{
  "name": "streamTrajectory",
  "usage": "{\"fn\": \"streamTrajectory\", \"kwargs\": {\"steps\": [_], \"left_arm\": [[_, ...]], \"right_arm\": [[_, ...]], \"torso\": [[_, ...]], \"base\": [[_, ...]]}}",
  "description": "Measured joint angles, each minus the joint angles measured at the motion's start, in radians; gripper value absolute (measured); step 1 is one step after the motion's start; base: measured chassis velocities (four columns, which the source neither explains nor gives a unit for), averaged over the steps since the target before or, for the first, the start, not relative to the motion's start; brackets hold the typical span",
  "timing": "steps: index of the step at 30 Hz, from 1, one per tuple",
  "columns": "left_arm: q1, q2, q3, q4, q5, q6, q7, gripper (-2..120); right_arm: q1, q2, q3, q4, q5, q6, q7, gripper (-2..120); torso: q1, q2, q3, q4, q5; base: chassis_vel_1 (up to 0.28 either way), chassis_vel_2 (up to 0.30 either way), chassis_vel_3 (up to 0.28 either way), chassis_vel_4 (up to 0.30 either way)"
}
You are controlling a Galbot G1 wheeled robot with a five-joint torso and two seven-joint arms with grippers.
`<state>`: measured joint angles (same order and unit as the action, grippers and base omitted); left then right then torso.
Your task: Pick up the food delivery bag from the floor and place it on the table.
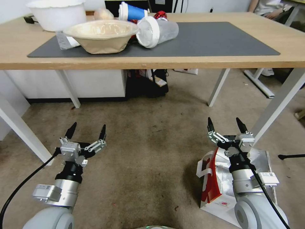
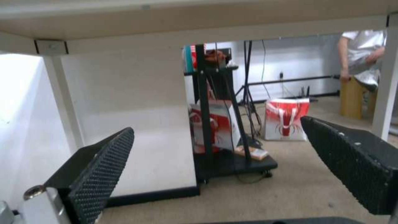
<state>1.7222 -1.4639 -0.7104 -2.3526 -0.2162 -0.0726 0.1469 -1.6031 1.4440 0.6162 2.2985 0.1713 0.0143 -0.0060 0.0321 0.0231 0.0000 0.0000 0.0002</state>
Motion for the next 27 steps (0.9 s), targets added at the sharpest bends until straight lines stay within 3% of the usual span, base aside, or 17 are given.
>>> {"fn": "streamTrajectory", "kwargs": {"steps": [2, 6, 18, 22, 27], "left_arm": [[-0.005, 0.008, -0.001, 0.018, -0.024, -0.063, -0.010, 100], [-0.005, 0.012, -0.001, 0.023, -0.027, -0.089, -0.018, 100], [0.005, 0.029, 0.006, 0.016, 0.000, -0.057, -0.088, 100], [0.007, 0.033, 0.004, 0.018, -0.004, -0.056, -0.098, 100], [0.015, 0.040, -0.001, 0.031, -0.003, -0.047, -0.115, 100]], "right_arm": [[-0.003, -0.011, 0.012, 0.002, 0.003, -0.003, 0.001, 100], [-0.016, -0.035, 0.041, 0.012, 0.003, -0.012, 0.001, 100], [-0.066, -0.057, 0.126, 0.025, -0.025, -0.001, -0.027, 100], [-0.077, -0.062, 0.157, 0.006, -0.035, 0.032, -0.026, 100], [-0.099, -0.066, 0.271, -0.078, -0.070, 0.110, -0.038, 100]], "torso": [[0.000, 0.001, 0.000, 0.0000, -0.0003], [0.000, 0.003, 0.000, -0.0002, -0.0001], [0.001, 0.006, 0.000, -0.0002, -0.0001], [0.001, 0.006, 0.000, 0.0000, 0.0000], [0.001, 0.007, 0.000, -0.0001, 0.0000]], "base": [[0.000, 0.000, 0.000, 0.000], [0.000, 0.000, 0.000, 0.000], [0.000, 0.000, 0.000, 0.000], [0.000, 0.000, 0.000, 0.000], [0.000, 0.000, 0.000, 0.000]]}}
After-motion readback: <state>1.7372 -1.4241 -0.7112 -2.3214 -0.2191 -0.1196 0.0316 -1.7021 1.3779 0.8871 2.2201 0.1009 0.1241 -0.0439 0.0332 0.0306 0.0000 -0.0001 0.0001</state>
